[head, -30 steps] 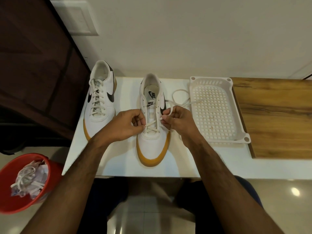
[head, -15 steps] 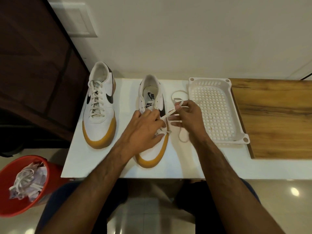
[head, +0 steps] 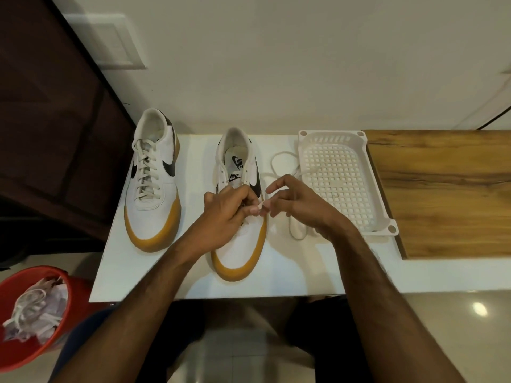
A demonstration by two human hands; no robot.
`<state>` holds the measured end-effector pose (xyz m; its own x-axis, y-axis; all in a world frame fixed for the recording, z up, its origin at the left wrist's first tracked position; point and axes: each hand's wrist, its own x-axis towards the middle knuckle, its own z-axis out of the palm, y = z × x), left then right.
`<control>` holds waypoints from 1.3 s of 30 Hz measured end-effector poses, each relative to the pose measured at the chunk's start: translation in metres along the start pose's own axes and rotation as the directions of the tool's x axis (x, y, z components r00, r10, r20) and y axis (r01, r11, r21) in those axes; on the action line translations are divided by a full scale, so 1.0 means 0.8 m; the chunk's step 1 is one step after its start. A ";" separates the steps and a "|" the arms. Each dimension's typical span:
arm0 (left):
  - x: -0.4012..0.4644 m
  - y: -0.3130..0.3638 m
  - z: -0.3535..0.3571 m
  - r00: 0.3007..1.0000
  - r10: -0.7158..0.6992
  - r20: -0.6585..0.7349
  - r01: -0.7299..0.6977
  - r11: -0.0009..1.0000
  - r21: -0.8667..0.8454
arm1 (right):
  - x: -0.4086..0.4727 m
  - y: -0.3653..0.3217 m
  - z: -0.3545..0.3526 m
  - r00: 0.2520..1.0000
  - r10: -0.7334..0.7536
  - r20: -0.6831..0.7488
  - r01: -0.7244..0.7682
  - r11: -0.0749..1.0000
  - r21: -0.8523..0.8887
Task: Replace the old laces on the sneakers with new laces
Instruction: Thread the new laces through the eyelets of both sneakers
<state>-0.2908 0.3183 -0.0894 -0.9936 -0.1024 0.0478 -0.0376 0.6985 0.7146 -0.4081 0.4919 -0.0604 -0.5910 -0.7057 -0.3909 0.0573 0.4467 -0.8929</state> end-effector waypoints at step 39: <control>-0.010 0.012 -0.064 0.987 -0.132 -0.096 0.058 0.833 -0.549 | 0.008 0.001 -0.010 0.956 -0.068 -0.284 0.160 0.935 0.316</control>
<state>-0.2775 0.2899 -0.0473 -0.9651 -0.2610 0.0195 -0.0308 0.1871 0.9819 -0.4183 0.4917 -0.0619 -0.7975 -0.5493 -0.2495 0.2129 0.1307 -0.9683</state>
